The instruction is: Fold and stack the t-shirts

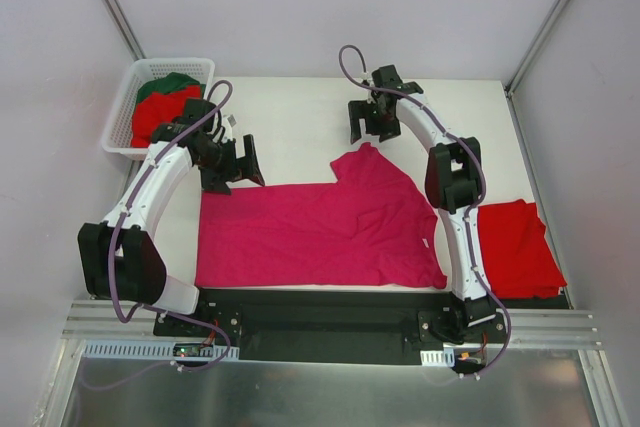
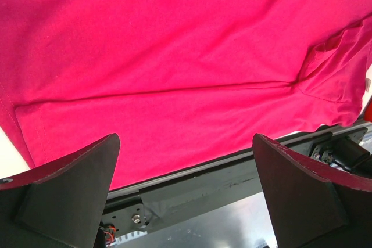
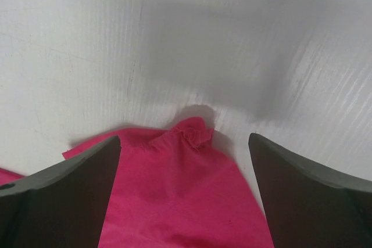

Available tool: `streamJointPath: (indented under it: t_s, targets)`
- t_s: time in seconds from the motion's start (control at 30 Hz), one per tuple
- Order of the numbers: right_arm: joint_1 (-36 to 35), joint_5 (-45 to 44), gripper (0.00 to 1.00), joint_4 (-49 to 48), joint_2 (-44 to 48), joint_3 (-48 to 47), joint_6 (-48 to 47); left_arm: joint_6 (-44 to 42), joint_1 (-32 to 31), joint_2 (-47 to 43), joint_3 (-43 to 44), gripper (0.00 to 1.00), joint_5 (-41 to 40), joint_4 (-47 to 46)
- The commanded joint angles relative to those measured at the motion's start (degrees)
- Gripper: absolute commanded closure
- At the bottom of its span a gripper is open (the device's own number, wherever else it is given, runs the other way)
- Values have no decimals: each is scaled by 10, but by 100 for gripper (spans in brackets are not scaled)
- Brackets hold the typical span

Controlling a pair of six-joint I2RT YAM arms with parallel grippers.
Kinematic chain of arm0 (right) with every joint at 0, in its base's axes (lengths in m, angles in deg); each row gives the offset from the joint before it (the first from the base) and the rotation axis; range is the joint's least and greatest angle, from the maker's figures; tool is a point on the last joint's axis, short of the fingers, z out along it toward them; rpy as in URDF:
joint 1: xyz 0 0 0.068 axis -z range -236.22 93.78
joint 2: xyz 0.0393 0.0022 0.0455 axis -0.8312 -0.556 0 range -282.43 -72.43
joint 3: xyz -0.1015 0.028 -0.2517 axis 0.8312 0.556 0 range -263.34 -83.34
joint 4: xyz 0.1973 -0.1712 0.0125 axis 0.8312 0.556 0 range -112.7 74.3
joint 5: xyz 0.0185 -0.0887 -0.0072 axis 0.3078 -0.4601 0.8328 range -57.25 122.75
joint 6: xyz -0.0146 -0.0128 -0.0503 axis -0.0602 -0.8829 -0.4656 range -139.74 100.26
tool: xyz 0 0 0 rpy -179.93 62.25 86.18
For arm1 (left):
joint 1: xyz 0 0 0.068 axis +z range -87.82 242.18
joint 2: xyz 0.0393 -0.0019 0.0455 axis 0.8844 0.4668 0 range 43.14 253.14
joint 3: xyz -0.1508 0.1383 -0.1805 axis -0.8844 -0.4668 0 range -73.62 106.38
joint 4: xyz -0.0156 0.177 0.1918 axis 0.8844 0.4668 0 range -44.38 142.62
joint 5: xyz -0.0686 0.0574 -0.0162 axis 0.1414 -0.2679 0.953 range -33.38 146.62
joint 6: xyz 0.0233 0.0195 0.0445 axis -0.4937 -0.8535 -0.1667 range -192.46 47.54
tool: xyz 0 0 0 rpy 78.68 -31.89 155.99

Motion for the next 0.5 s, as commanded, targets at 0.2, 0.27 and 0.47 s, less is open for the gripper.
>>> streamJointPath:
  t_s: [0.2, 0.27, 0.47]
  targets:
    - [-7, 3, 4, -10, 29, -9, 5, -16, 4, -18, -3, 1, 20, 2]
    - [-8, 4, 4, -15, 29, 0, 4, -17, 4, -17, -3, 1, 18, 2]
    - [-10, -12, 1, -13, 22, 7, 5, -18, 4, -16, -4, 1, 17, 2]
